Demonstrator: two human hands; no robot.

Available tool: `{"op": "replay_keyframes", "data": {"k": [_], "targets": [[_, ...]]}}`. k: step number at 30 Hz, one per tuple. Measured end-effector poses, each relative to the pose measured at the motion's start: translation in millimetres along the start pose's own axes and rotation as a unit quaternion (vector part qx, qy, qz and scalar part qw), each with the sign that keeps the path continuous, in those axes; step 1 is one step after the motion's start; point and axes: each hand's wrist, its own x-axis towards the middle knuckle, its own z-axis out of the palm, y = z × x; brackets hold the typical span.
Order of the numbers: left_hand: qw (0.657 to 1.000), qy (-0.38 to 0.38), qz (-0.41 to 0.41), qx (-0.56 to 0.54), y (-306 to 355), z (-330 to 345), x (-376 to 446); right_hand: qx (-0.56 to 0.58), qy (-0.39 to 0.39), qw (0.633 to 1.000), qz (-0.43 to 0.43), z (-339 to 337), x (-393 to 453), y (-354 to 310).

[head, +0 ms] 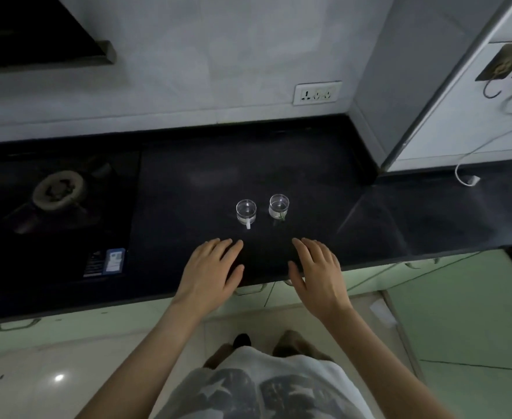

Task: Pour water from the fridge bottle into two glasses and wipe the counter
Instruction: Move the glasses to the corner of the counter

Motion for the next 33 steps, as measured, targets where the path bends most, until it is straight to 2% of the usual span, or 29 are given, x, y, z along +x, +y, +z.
{"op": "replay_keyframes", "data": {"k": [7, 9, 11, 14, 16, 18, 19, 21, 22, 23, 27, 30, 33], "targets": [[0.995, -0.06, -0.061, -0.044, 6, 36, 25, 0.005, -0.076, 0.997, 0.006, 20, 42, 42], [0.989, -0.058, -0.099, -0.098, 8, 36, 40, 0.051, -0.095, 0.994, 0.02, 18, 59, 48], [0.967, -0.042, -0.165, -0.191, 10, 35, 59, 0.121, -0.103, 0.986, 0.058, 18, 80, 51], [0.901, -0.009, -0.28, -0.331, 12, 38, 87, 0.216, -0.114, 0.961, 0.131, 25, 111, 48], [0.86, -0.002, -0.335, -0.384, 12, 44, 103, 0.247, -0.127, 0.947, 0.163, 33, 128, 45], [0.802, -0.001, -0.399, -0.445, 12, 50, 117, 0.29, -0.144, 0.92, 0.222, 41, 143, 43], [0.753, 0.0, -0.437, -0.492, 12, 53, 123, 0.335, -0.154, 0.888, 0.275, 44, 150, 43], [0.653, -0.019, -0.494, -0.573, 11, 56, 131, 0.451, -0.18, 0.781, 0.394, 49, 161, 41], [0.631, -0.035, -0.502, -0.59, 11, 58, 133, 0.488, -0.193, 0.734, 0.432, 50, 164, 40], [0.618, -0.05, -0.505, -0.601, 11, 60, 135, 0.5, -0.207, 0.712, 0.447, 50, 167, 40], [0.552, -0.06, -0.526, -0.645, 8, 68, 142, 0.504, -0.237, 0.689, 0.464, 54, 174, 40], [0.535, -0.074, -0.532, -0.652, 6, 74, 146, 0.55, -0.25, 0.633, 0.484, 56, 175, 39], [0.496, -0.071, -0.53, -0.684, 8, 78, 150, 0.558, -0.254, 0.627, 0.481, 61, 177, 40]]}}
